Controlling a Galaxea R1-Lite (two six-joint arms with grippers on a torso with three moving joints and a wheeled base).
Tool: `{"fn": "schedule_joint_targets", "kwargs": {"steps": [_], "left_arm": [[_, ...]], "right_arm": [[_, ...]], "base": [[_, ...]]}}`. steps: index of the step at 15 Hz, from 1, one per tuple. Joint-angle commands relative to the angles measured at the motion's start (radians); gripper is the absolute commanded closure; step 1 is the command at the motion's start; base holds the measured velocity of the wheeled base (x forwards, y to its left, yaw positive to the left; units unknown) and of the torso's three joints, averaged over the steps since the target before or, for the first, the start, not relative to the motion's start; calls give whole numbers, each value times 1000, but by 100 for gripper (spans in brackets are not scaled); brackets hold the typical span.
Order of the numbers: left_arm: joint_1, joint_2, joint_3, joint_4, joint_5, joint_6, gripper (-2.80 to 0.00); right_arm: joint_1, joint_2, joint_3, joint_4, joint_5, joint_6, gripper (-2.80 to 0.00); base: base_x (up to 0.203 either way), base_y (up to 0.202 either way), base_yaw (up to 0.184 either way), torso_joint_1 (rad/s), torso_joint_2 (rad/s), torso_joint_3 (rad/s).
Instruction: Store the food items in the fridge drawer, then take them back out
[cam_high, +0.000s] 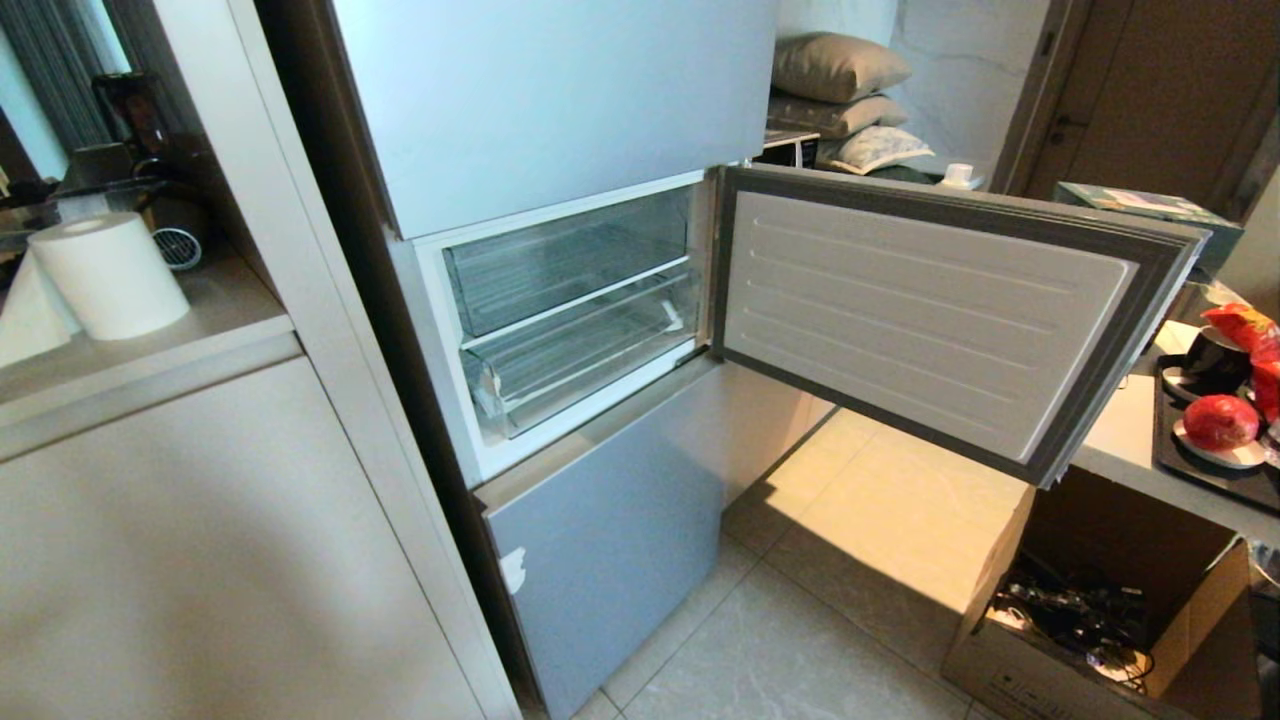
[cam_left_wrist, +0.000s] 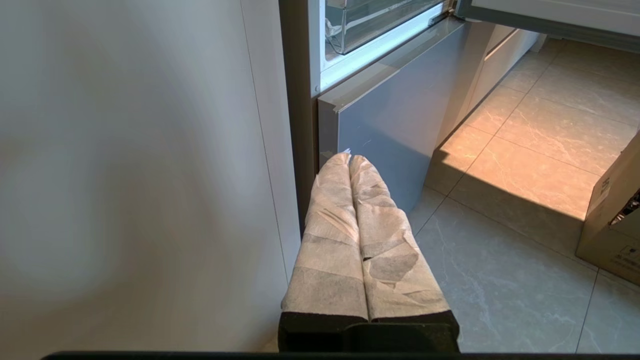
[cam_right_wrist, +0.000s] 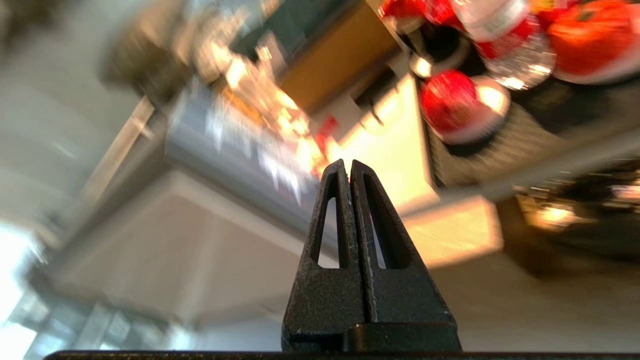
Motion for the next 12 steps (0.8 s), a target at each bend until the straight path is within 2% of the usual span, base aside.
{"fn": "schedule_joint_targets", "kwargs": {"steps": [1, 4, 8, 12], "left_arm": [[0, 0, 0, 0, 0, 0, 0], [0, 0, -1, 0, 0, 0, 0], [0, 0, 0, 0, 0, 0, 0], [0, 0, 1, 0, 0, 0, 0]], "right_arm": [[-3, 275, -176, -55, 4, 125, 0], [45, 475, -405, -76, 13, 245, 0], [195, 645, -629, -60, 42, 345, 0], [244, 709, -861, 73, 75, 418, 0]], "base": [[0, 0, 0, 0, 0, 0], [0, 0, 0, 0, 0, 0], [0, 0, 0, 0, 0, 0], [0, 0, 0, 0, 0, 0]]}}
